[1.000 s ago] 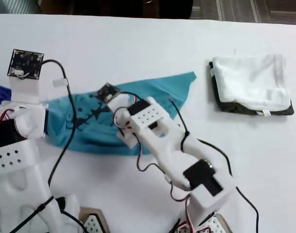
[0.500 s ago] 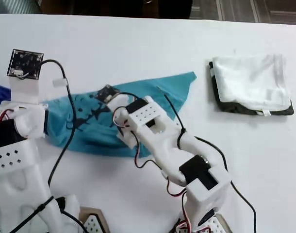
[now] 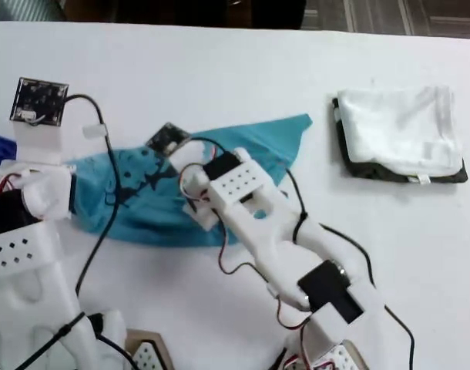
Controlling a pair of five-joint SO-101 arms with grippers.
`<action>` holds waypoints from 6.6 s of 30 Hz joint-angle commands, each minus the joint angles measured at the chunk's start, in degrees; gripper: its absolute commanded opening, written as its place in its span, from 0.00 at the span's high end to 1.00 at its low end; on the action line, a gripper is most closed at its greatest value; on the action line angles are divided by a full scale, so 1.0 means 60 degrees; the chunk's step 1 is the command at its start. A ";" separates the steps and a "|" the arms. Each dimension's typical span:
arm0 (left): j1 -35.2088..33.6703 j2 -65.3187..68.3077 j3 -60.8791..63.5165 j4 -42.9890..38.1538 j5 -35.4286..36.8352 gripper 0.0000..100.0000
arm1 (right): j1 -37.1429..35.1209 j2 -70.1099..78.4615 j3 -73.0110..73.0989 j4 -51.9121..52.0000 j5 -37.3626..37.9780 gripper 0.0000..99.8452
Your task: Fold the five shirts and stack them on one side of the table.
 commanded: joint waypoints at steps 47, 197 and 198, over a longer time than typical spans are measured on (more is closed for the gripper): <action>0.2344 -0.0059 -0.4300 0.2462 0.0513 0.97 | 0.4154 -0.6278 -0.2711 0.1018 0.1436 0.98; 0.2095 0.9875 -1.1626 -0.1084 0.0996 0.97 | 0.6073 -0.3275 -0.1949 -0.6923 0.0791 0.98; 0.2095 1.0066 -1.1758 -0.1055 0.0996 0.97 | 0.6088 -0.2982 -0.2227 -0.6791 0.0806 0.98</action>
